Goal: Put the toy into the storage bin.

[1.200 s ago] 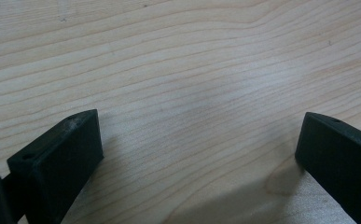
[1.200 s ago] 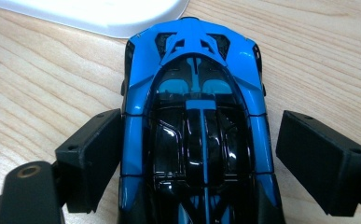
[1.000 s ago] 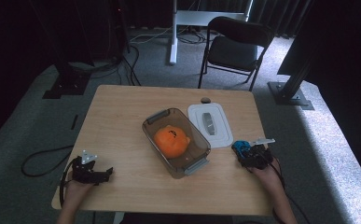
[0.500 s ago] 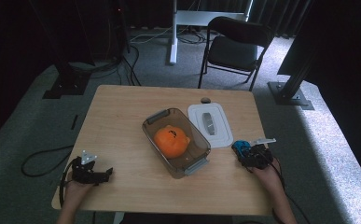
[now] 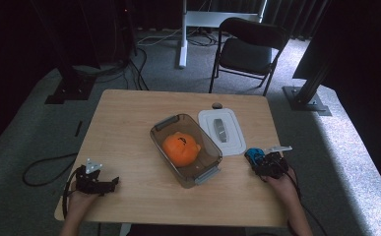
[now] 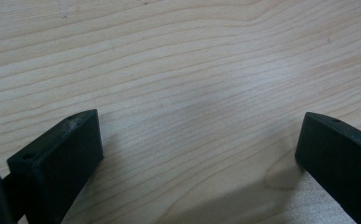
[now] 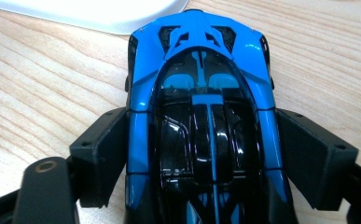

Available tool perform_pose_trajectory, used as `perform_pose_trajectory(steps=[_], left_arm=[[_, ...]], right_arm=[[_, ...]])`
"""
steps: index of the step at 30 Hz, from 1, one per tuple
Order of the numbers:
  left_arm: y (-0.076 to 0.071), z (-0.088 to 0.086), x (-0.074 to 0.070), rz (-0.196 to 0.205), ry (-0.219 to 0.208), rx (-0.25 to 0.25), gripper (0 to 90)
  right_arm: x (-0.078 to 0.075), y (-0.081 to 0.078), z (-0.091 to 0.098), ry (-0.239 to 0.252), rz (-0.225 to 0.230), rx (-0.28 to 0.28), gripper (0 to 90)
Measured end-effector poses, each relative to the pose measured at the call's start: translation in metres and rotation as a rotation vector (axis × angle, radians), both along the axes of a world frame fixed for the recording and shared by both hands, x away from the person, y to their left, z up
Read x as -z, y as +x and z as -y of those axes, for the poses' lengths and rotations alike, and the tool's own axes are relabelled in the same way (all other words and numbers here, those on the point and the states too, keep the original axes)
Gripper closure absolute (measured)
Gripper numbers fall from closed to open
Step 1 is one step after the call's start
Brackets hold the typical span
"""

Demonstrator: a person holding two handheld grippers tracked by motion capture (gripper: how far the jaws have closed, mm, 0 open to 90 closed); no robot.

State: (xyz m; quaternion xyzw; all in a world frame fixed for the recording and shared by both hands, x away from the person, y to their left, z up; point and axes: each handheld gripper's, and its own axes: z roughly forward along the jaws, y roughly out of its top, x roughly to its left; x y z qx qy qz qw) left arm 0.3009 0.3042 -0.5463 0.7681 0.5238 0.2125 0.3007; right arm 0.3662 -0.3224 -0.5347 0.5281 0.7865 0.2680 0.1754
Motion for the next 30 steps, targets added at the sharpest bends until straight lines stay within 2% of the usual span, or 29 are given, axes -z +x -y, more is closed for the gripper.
perform_pose_trajectory(steps=[4,10,12,15,22,25,30], left_arm=[[-0.0001,0.0000,0.0000,-0.001,0.000,-0.001,1.1],[-0.0002,0.0000,0.0000,0.000,0.000,-0.001,1.1],[-0.0003,-0.0001,0.0000,0.000,0.000,0.000,1.1],[-0.0003,0.0000,0.0000,-0.001,0.001,0.000,1.1],[-0.0005,0.0000,0.0000,0.000,0.000,-0.001,1.1],[-0.0005,0.0000,0.0000,0.000,0.000,-0.001,1.1],[-0.0005,-0.0001,0.0000,0.000,0.000,0.000,1.1]], right_arm=[[-0.0010,-0.0012,-0.0002,-0.002,-0.004,0.001,24.8],[-0.0033,-0.0022,0.0002,-0.020,-0.022,-0.005,25.5],[-0.0032,-0.0032,0.0010,-0.017,-0.021,0.004,25.4],[-0.0027,-0.0054,0.0029,-0.015,-0.016,-0.012,25.4],[-0.0040,-0.0063,0.0031,-0.020,-0.030,-0.018,25.3],[-0.0039,-0.0069,0.0035,-0.002,-0.025,-0.005,25.3],[-0.0075,-0.0065,0.0014,-0.014,-0.024,0.007,25.3]])
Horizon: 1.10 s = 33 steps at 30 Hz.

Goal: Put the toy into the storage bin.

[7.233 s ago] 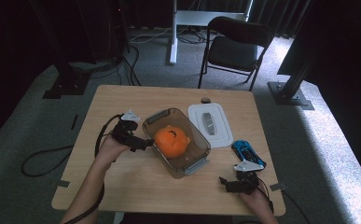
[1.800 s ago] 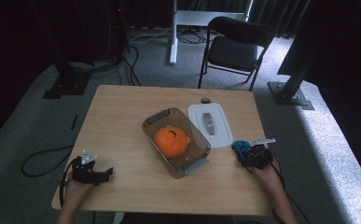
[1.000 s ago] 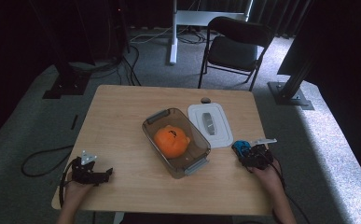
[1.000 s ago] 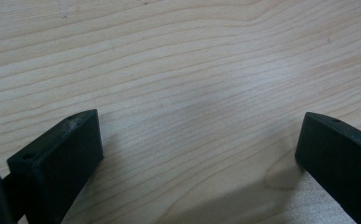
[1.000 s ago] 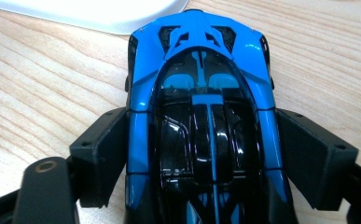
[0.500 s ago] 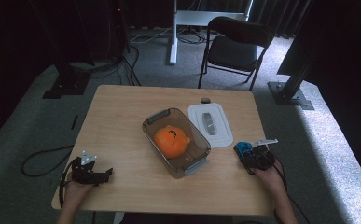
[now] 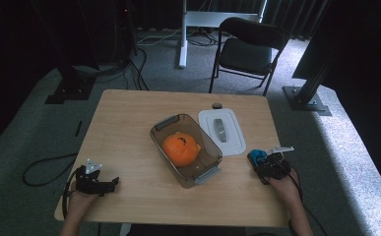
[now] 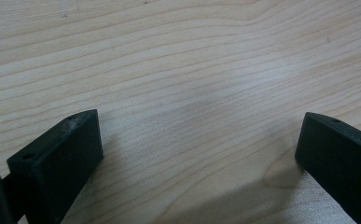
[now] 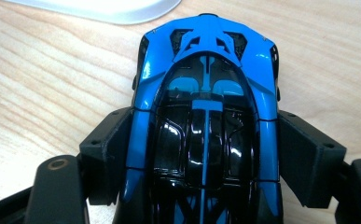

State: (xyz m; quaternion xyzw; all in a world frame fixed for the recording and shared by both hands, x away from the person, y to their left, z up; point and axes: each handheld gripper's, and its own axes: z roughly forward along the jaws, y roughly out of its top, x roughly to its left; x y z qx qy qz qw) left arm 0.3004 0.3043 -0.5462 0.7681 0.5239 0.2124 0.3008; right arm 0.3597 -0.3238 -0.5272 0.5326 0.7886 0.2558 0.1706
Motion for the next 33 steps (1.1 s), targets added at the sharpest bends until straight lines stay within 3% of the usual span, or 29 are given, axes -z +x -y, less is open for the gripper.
perform_pose_trajectory(steps=[10,33], left_arm=[[0.000,0.000,0.000,0.000,0.000,0.000,1.1],[0.000,0.000,0.000,0.000,0.001,0.000,1.0]], right_arm=[[-0.019,0.000,-0.001,0.020,0.020,0.006,25.3],[-0.071,-0.005,-0.011,0.031,0.064,-0.047,25.4]])
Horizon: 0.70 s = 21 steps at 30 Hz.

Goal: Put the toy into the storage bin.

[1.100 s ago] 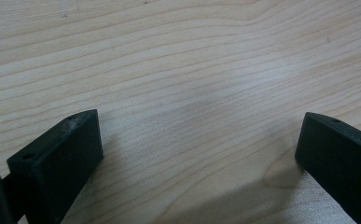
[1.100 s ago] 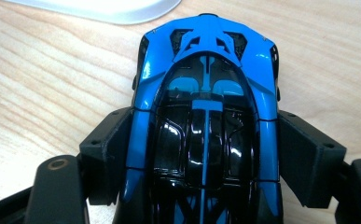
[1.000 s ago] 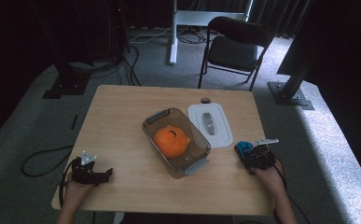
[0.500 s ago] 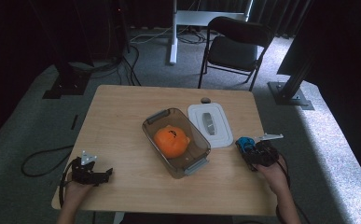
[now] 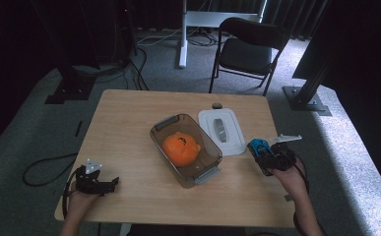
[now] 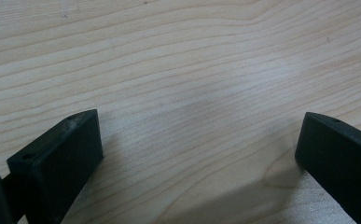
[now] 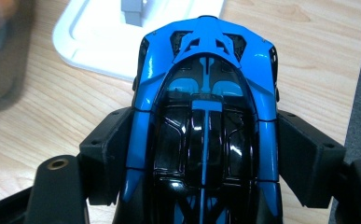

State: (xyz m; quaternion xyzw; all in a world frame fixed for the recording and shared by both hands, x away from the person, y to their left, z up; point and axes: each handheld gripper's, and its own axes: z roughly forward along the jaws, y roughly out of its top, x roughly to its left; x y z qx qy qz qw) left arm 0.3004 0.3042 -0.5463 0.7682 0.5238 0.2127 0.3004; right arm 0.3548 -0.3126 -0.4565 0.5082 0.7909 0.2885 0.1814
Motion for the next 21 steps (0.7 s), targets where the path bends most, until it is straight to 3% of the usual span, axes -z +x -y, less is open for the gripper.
perform_pose_trajectory(steps=[21], left_arm=[[0.000,0.000,0.000,0.001,-0.001,-0.001,1.0]], right_arm=[[-0.050,0.002,-0.019,0.025,0.064,-0.066,25.4]])
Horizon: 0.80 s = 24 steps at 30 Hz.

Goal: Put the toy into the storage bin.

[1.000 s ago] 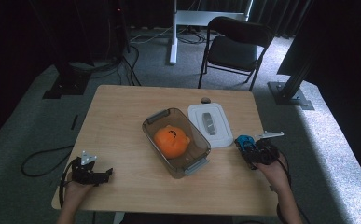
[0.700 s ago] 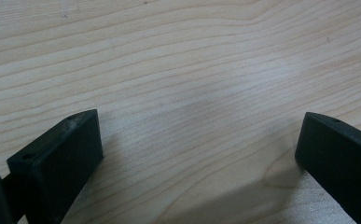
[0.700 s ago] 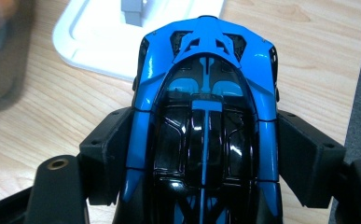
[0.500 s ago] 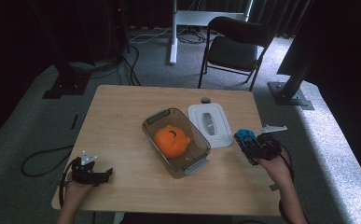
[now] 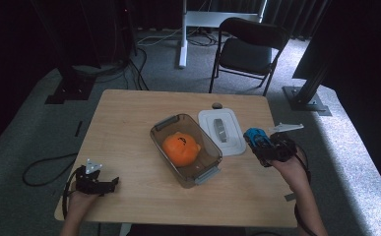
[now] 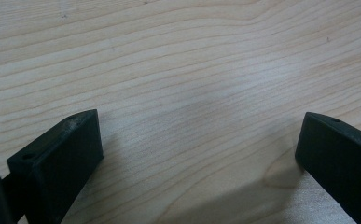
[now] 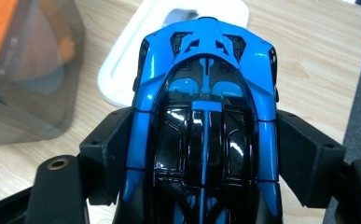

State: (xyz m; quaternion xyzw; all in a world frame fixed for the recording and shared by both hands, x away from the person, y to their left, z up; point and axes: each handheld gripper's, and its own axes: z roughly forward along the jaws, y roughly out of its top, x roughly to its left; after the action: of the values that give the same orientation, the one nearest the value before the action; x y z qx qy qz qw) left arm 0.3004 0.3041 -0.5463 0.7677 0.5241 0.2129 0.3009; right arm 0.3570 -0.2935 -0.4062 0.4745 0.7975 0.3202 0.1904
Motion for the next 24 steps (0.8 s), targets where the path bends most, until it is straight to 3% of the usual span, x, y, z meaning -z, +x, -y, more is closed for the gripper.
perform_pose_trajectory(steps=[13,24], left_arm=[[0.000,0.000,0.000,0.000,0.000,0.000,1.0],[0.000,0.000,0.000,0.001,0.001,0.001,1.1]], right_arm=[[-0.029,0.006,-0.028,0.000,0.039,-0.071,25.4],[-0.042,0.009,-0.064,0.003,0.052,-0.150,25.4]])
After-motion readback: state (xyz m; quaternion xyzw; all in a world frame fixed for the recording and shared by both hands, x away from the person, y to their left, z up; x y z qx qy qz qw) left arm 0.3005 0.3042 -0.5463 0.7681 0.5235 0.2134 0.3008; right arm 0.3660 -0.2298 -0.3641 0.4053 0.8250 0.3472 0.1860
